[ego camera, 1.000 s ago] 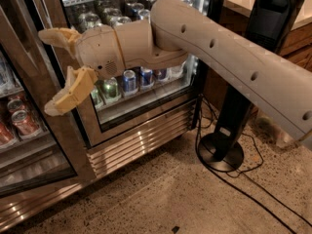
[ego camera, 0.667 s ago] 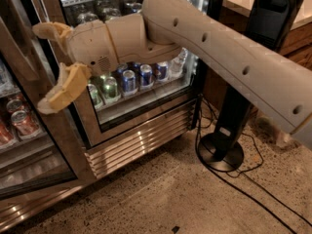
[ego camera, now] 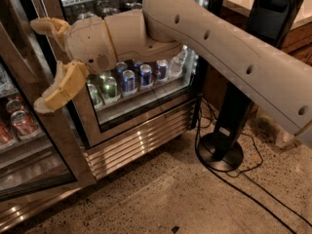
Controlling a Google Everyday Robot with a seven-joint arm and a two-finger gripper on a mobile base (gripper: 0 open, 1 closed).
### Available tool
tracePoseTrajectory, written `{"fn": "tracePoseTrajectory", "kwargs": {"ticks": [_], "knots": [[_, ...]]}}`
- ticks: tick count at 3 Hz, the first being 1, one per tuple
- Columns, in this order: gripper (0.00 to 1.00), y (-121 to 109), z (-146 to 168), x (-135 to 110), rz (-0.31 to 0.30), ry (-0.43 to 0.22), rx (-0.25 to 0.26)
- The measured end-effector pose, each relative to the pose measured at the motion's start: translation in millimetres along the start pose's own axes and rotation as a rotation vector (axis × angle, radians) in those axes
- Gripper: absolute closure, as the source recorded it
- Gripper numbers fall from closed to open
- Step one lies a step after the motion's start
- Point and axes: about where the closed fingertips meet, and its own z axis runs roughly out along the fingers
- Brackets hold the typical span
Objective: Open left fridge door
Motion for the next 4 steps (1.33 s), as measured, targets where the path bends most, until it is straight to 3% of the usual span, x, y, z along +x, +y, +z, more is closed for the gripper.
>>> {"fn": "tracePoseTrajectory", "kwargs": {"ticks": [4], "knots": [[0.0, -2.1, -1.6, 2.8, 0.019, -0.026, -0.055]]}}
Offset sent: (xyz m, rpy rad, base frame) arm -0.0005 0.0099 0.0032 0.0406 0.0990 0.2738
